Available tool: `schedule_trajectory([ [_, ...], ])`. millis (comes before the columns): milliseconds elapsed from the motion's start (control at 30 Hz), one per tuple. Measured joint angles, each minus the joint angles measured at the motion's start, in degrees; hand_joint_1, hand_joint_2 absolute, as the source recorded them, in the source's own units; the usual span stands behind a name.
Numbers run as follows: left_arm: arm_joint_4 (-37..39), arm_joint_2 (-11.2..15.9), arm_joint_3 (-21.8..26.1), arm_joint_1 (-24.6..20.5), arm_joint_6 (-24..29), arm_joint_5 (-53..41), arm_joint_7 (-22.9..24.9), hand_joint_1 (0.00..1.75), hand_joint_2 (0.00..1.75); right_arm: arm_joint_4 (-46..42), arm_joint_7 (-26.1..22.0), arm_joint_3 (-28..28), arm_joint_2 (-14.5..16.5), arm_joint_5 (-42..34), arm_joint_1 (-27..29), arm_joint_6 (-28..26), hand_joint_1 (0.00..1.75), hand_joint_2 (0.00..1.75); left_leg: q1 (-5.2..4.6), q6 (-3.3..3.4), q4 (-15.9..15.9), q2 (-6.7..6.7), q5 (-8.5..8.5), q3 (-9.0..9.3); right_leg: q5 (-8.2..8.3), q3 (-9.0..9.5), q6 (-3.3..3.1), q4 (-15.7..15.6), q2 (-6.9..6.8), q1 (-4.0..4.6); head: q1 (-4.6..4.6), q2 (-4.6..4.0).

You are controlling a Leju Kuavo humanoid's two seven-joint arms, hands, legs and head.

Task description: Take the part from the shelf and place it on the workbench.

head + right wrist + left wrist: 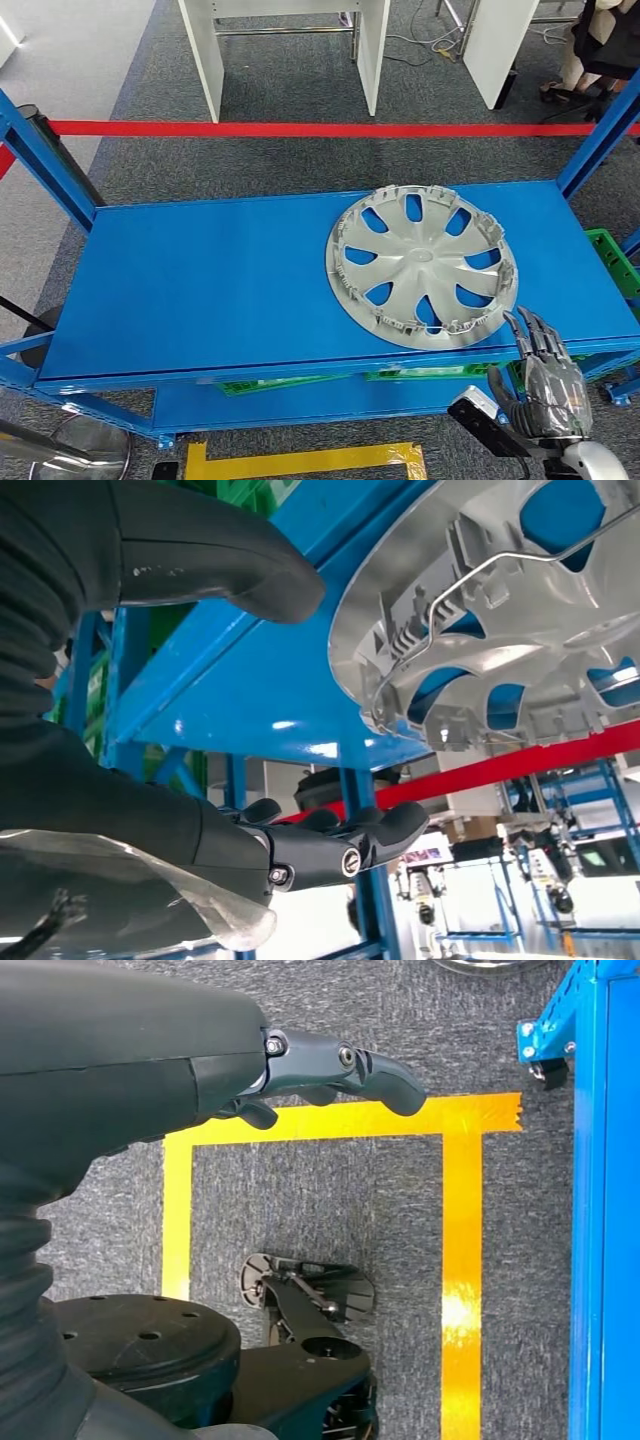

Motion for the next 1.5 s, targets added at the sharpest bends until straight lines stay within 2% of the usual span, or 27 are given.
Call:
schedule_trajectory([
  [267,0.0,0.2,-0.1,0.0,-0.6,-0.9,0.2,0.00,1.75,0.9,-1.6,-0.4,-2.5,-3.2,-4.6,9.8,0.00,1.75,0.00,0.00,0.0,0.00,0.00,0.00,0.01,0.00,0.00,0.0,0.00,0.00,-0.01,0.00],
  [600,0.0,0.3,-0.2,0.0,-1.0,-1.4,0.6,0.00,1.75,7.7,-5.6,1.2,-2.7,-0.4,-15.3,17.4,0.00,1.75,0.00,0.01,0.0,0.00,0.02,0.01,0.02,0.02,0.00,0.0,0.00,0.00,-0.01,0.00],
  [767,0.0,0.3,-0.2,0.0,-1.0,-1.4,0.6,0.00,1.75,11.8,-6.5,3.1,-2.6,-0.7,-20.6,19.5,0.00,1.75,0.00,0.02,0.0,-0.02,0.02,0.00,0.04,0.03,0.02,0.0,-0.03,0.00,0.00,0.00],
  [1033,0.0,0.4,-0.2,-0.1,-1.4,-1.4,0.6,0.00,1.75,17.4,-8.9,6.3,-2.5,-9.0,-27.9,26.1,0.00,1.75,0.01,0.02,0.0,-0.01,0.02,0.01,0.04,0.02,0.02,0.0,0.00,0.01,-0.01,0.00],
  [1333,0.0,0.5,-0.2,-0.1,-2.1,-1.2,0.4,0.00,1.75,19.0,-11.5,9.6,-2.7,-18.9,-29.9,31.2,0.00,1.75,0.01,0.03,0.0,-0.03,0.03,0.00,0.05,0.03,0.03,0.0,-0.04,0.01,-0.02,0.00],
  [1500,0.0,0.7,-0.2,-0.1,-2.3,-1.1,0.3,0.00,1.75,18.5,-11.6,11.0,-3.2,-20.2,-29.9,31.6,0.00,1.75,0.00,0.03,0.0,-0.03,0.03,-0.01,0.04,0.02,0.03,0.0,-0.03,0.01,-0.02,0.00],
])
